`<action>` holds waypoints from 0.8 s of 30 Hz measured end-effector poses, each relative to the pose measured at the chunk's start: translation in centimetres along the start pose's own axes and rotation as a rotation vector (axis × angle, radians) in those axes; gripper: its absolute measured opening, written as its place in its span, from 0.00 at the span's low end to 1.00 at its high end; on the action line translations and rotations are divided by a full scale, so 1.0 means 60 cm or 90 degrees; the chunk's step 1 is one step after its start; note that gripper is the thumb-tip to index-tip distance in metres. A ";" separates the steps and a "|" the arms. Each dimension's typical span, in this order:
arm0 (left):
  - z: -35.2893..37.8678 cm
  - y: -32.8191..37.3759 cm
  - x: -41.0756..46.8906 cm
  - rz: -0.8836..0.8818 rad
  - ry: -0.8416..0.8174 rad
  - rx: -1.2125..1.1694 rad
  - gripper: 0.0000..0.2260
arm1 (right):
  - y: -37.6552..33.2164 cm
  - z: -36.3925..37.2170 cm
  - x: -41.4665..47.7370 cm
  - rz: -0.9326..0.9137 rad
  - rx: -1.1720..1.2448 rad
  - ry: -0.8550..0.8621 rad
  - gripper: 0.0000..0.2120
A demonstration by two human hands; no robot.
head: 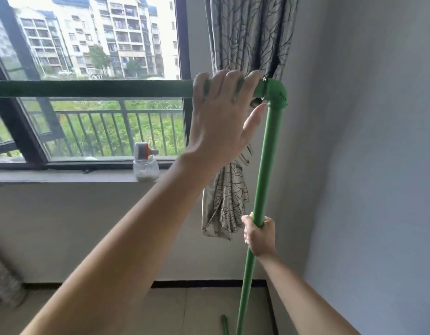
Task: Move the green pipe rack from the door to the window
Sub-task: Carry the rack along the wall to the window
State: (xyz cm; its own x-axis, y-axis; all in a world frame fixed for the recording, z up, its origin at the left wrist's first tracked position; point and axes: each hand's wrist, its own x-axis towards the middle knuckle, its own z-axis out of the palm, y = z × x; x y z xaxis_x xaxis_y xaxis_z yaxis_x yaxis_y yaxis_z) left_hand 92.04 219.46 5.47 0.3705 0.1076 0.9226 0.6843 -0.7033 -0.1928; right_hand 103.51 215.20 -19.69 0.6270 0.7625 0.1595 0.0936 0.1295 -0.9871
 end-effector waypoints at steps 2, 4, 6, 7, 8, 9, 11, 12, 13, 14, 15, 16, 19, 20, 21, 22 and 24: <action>0.045 -0.009 0.008 0.007 0.010 0.006 0.20 | 0.015 0.005 0.039 -0.007 0.006 0.014 0.18; 0.092 -0.019 0.020 0.010 0.029 0.016 0.19 | 0.029 0.012 0.083 -0.020 0.008 0.020 0.17; 0.136 -0.029 0.037 -0.006 0.048 0.020 0.17 | 0.038 0.019 0.133 -0.029 -0.011 0.019 0.18; 0.158 -0.034 0.046 -0.015 0.047 0.025 0.17 | 0.042 0.022 0.159 -0.030 -0.025 0.016 0.18; 0.179 -0.039 0.056 -0.021 0.045 0.035 0.17 | 0.044 0.026 0.184 -0.034 -0.036 0.007 0.18; 0.199 -0.044 0.064 -0.024 0.047 0.047 0.18 | 0.044 0.030 0.208 -0.040 -0.042 -0.004 0.19; 0.236 -0.054 0.076 -0.023 0.049 0.066 0.18 | 0.045 0.035 0.254 -0.043 -0.028 -0.013 0.20; 0.252 -0.057 0.080 -0.023 0.037 0.073 0.18 | 0.046 0.038 0.274 -0.043 -0.016 -0.016 0.21; 0.265 -0.060 0.082 -0.023 0.016 0.081 0.19 | 0.047 0.040 0.291 -0.046 -0.009 -0.024 0.21; 0.278 -0.062 0.083 -0.025 -0.004 0.093 0.20 | 0.050 0.042 0.304 -0.049 -0.008 -0.033 0.22; 0.289 -0.065 0.084 -0.028 -0.014 0.109 0.20 | 0.053 0.044 0.314 -0.053 -0.009 -0.046 0.22; 0.300 -0.067 0.085 -0.031 -0.013 0.126 0.20 | 0.056 0.044 0.321 -0.055 -0.003 -0.061 0.21; 0.321 -0.064 0.087 -0.031 0.030 0.158 0.19 | 0.067 0.039 0.331 -0.041 0.033 -0.103 0.20; 0.323 -0.062 0.086 -0.029 0.039 0.158 0.19 | 0.069 0.037 0.332 -0.034 0.041 -0.112 0.20; 0.323 -0.060 0.085 -0.028 0.044 0.154 0.19 | 0.071 0.036 0.332 -0.031 0.045 -0.122 0.20; 0.320 -0.060 0.085 -0.026 0.046 0.146 0.20 | 0.072 0.034 0.333 -0.030 0.045 -0.133 0.20; 0.310 -0.063 0.085 -0.014 0.038 0.115 0.21 | 0.071 0.030 0.331 -0.027 0.039 -0.159 0.18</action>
State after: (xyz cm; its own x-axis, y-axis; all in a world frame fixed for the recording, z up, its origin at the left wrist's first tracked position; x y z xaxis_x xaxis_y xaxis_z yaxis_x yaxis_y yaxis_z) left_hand 103.03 235.72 4.68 0.3202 0.0763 0.9443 0.7951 -0.5636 -0.2240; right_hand 114.99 232.03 -20.72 0.4129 0.8873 0.2053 0.0639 0.1967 -0.9784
